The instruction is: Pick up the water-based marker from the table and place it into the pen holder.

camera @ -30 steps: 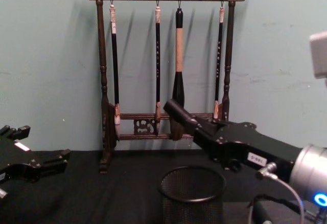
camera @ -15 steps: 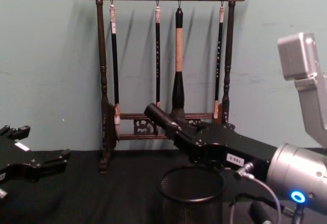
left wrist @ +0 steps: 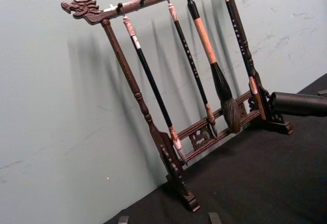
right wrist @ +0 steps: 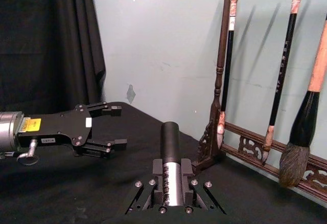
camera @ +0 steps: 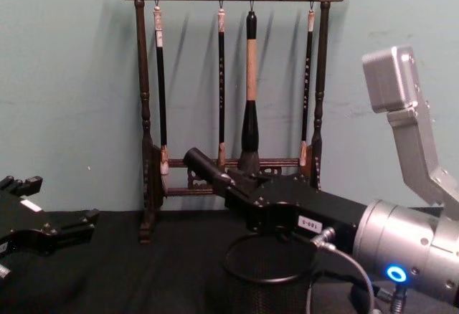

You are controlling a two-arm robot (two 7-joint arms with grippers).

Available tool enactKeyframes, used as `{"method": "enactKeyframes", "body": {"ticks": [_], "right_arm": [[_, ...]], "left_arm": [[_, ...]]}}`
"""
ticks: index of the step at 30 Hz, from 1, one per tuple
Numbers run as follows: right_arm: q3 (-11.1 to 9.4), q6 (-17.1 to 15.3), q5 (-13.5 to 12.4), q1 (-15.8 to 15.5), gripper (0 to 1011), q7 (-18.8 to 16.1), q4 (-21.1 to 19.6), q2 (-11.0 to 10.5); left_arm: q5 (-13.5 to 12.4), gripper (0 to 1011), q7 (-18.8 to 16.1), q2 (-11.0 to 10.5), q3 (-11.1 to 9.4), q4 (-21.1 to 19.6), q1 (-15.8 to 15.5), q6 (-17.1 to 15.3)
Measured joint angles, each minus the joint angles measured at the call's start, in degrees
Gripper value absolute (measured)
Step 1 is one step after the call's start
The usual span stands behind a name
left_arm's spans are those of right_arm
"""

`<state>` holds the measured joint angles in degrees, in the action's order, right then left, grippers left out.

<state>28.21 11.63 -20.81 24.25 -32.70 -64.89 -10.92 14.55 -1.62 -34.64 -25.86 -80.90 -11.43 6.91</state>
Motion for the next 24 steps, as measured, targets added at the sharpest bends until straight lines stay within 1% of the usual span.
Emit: {"method": "enactKeyframes", "body": {"ticks": [13,15,22,24], "right_arm": [[0.0,-0.1,0.1,0.0,210,0.0,0.0,0.0],[0.0,-0.1,0.1,0.0,224,0.0,0.0,0.0],[0.0,-0.1,0.1,0.0,435,0.0,0.0,-0.1],[0.0,-0.1,0.1,0.0,514,0.0,0.0,-0.1]], "left_arm": [[0.0,1009,0.0,0.0,0.0,0.0,0.0,0.0],[0.0,1009,0.0,0.0,0.0,0.0,0.0,0.0],[0.0,1009,0.0,0.0,0.0,0.0,0.0,0.0],[0.0,1009,0.0,0.0,0.0,0.0,0.0,0.0]]}}
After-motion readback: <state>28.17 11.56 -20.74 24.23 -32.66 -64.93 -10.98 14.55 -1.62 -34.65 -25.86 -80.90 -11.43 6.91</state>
